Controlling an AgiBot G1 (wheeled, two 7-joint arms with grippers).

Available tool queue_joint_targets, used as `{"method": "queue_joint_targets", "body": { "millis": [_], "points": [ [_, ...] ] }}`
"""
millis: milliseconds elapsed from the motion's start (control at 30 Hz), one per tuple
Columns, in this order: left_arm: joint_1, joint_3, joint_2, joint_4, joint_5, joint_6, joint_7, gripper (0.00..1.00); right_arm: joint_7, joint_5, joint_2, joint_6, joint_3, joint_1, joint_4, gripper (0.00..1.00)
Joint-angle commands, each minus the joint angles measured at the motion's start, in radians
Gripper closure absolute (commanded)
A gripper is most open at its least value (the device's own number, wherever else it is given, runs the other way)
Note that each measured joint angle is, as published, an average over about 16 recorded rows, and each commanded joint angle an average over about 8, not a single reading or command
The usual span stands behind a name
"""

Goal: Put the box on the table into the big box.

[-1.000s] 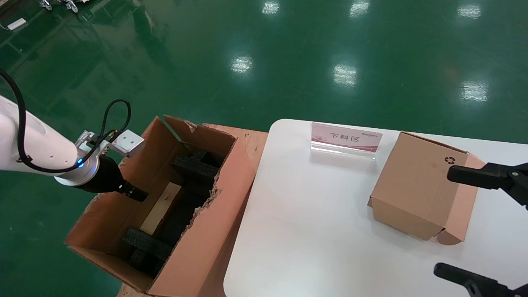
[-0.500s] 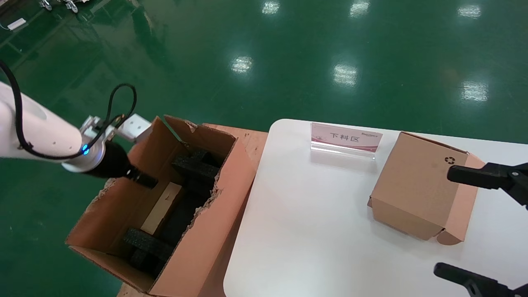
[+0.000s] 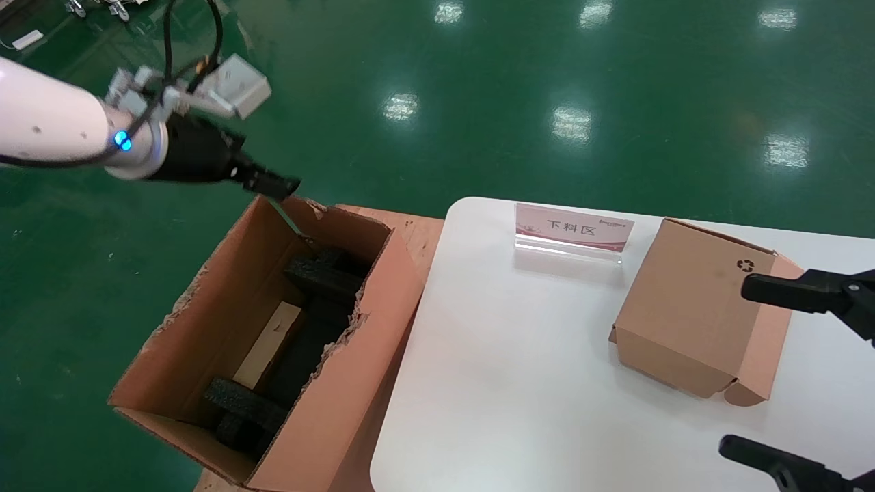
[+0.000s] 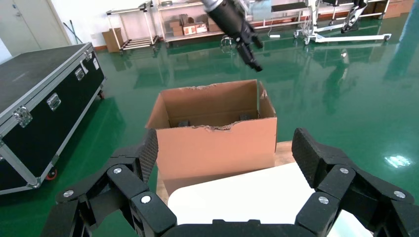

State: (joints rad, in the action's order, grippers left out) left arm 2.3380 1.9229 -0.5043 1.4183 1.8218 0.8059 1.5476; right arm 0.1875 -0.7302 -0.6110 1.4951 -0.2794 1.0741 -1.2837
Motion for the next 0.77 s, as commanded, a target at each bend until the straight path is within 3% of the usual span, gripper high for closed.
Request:
{"method": "queue_joint_targets", "body": {
  "millis": [33, 300, 767],
  "points": [
    [0.012, -0.029, 0.009, 0.013, -0.009, -0.019, -0.034, 0.00, 0.000, 0.000, 0.000, 0.000, 0.000, 0.000, 0.000, 0.00],
    [-0.015, -0.117, 0.068, 0.043, -0.150, -0.138, -0.260, 0.00, 0.000, 0.000, 0.000, 0.000, 0.000, 0.000, 0.000, 0.00],
    [-0.057, -0.179, 0.052, 0.035, -0.165, -0.086, -0.293, 0.00, 0.000, 0.000, 0.000, 0.000, 0.000, 0.000, 0.000, 0.00]
  ]
}}
